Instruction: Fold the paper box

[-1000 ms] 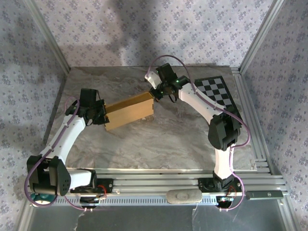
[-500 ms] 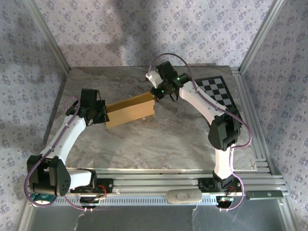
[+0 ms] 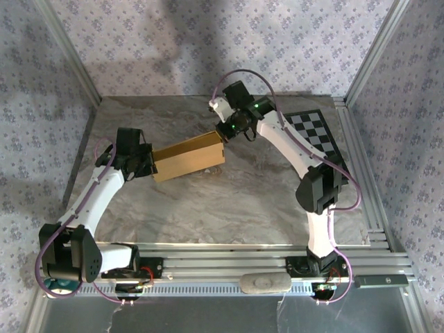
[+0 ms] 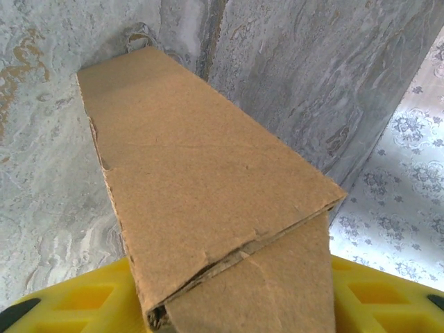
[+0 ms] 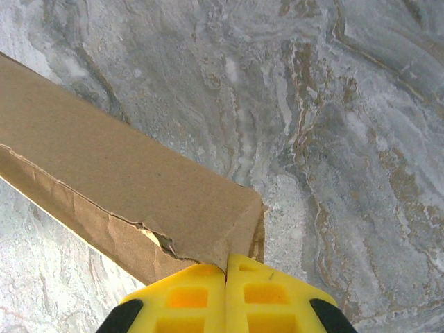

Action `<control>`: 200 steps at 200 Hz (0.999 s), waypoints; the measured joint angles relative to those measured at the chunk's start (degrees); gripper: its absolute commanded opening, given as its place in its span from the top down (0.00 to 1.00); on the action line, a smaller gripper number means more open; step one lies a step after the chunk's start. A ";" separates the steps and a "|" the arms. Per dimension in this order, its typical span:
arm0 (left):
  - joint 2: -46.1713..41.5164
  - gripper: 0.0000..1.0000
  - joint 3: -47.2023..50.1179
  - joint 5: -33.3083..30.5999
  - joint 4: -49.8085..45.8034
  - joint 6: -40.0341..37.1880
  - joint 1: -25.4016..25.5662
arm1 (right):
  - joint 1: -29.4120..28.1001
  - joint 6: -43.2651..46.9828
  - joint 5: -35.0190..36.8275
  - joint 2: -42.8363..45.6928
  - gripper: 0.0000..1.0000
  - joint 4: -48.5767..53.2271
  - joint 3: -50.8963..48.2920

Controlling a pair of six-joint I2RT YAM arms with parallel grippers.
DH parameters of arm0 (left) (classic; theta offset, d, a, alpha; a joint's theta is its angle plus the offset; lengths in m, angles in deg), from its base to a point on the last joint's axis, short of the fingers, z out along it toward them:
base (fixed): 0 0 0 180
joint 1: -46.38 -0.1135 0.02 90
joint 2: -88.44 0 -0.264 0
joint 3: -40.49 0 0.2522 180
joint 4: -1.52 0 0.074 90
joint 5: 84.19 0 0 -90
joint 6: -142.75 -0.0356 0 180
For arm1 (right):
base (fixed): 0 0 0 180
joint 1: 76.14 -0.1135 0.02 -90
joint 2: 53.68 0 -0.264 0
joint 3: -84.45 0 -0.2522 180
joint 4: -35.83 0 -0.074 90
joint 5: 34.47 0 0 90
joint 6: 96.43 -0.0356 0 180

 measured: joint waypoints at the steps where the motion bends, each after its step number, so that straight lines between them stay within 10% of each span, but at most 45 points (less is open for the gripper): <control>1: 0.00 0.50 0.00 -0.02 -0.02 -0.11 0.02 | 0.02 0.00 0.00 -0.07 1.00 0.02 0.00; 96: 0.04 0.55 0.00 -0.48 -0.48 -1.66 0.04 | 0.04 0.11 0.07 0.87 0.76 -3.15 -6.62; 146: 0.04 0.55 0.00 -0.50 -0.50 -2.12 0.04 | 0.66 2.10 0.09 2.64 0.78 -6.54 -10.67; 200: 0.09 0.55 -0.02 -0.68 -0.44 -2.08 0.26 | 1.01 3.74 -0.68 2.69 1.00 -8.37 -11.43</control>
